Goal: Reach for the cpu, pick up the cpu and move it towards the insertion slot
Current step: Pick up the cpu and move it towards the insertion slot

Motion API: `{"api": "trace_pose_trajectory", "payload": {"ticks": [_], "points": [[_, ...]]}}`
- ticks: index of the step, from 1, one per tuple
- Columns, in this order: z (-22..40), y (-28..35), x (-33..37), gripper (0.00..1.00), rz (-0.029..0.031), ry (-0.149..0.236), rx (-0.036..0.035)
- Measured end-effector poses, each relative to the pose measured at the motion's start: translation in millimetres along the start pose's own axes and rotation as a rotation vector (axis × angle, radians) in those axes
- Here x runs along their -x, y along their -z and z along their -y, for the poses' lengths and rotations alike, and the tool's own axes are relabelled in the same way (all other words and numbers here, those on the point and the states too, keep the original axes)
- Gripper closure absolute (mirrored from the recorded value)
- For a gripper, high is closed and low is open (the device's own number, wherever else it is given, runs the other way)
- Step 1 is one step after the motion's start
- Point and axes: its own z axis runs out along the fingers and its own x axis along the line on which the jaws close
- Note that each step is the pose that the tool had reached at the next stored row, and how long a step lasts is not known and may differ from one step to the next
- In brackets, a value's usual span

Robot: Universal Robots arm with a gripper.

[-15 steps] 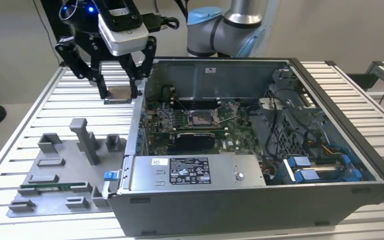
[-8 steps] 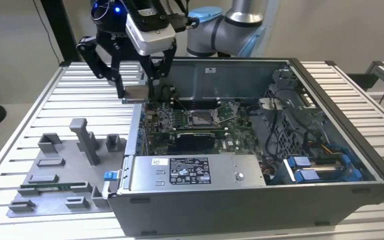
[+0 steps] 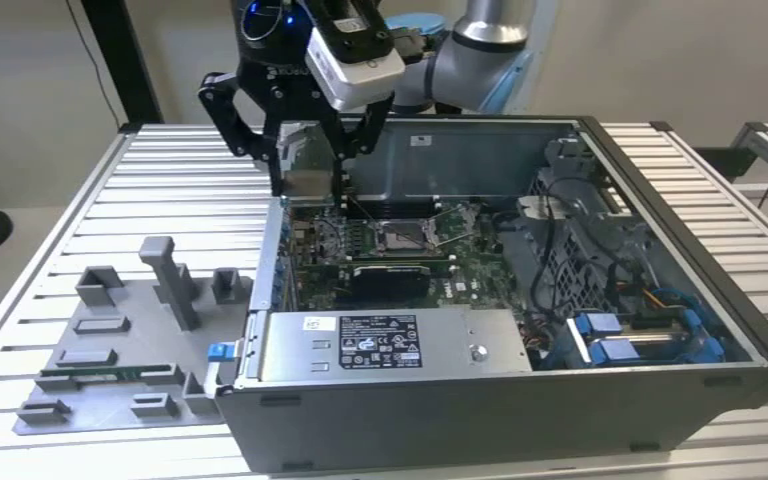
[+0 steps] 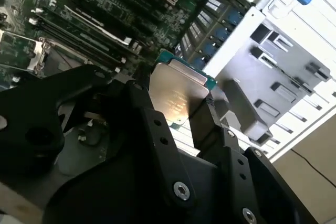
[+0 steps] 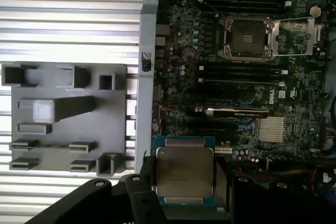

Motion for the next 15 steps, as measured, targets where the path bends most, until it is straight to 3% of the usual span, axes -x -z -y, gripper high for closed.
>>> {"api": "trace_pose_trajectory", "payload": {"ticks": [15], "points": [[0.7, 0.0, 61.1, 1.00, -0.0001, 0.000, -0.0001]]}}
